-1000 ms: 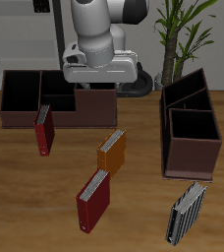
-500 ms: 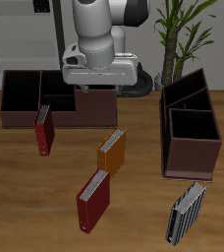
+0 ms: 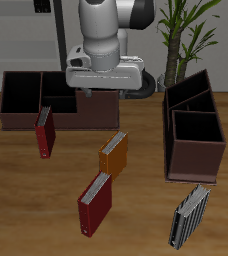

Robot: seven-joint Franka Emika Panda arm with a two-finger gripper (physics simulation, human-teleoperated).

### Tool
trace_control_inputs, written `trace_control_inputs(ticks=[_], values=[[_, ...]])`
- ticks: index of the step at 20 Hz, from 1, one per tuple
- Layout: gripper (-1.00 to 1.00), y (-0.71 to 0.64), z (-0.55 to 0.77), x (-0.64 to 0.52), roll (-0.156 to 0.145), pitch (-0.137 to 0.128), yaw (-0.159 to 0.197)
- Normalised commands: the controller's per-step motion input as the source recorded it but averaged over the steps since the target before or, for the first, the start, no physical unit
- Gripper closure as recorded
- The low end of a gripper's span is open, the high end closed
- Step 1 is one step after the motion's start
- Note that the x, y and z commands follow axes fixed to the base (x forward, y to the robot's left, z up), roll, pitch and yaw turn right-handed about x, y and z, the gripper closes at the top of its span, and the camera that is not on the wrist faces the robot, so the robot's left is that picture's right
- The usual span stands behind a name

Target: Place the left red book into the back desk caddy's left compartment and place the right red book into the left desk caddy's right compartment and place the orange book into the left desk caddy's back compartment

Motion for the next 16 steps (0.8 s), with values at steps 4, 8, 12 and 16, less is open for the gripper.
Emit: trace_control_inputs(ticks=[4, 8, 12, 16], values=[[-1.0, 0.13, -0.02, 0.09, -0.017, -0.017, 0.01], [-1.0, 0.25, 0.08, 0.19, -0.01, -0.043, 0.029], [-1.0, 0.18, 0.15, 0.22, 0.027, -0.041, 0.037], [-1.0, 0.1, 0.21, 0.5, -0.012, 0.005, -0.016]])
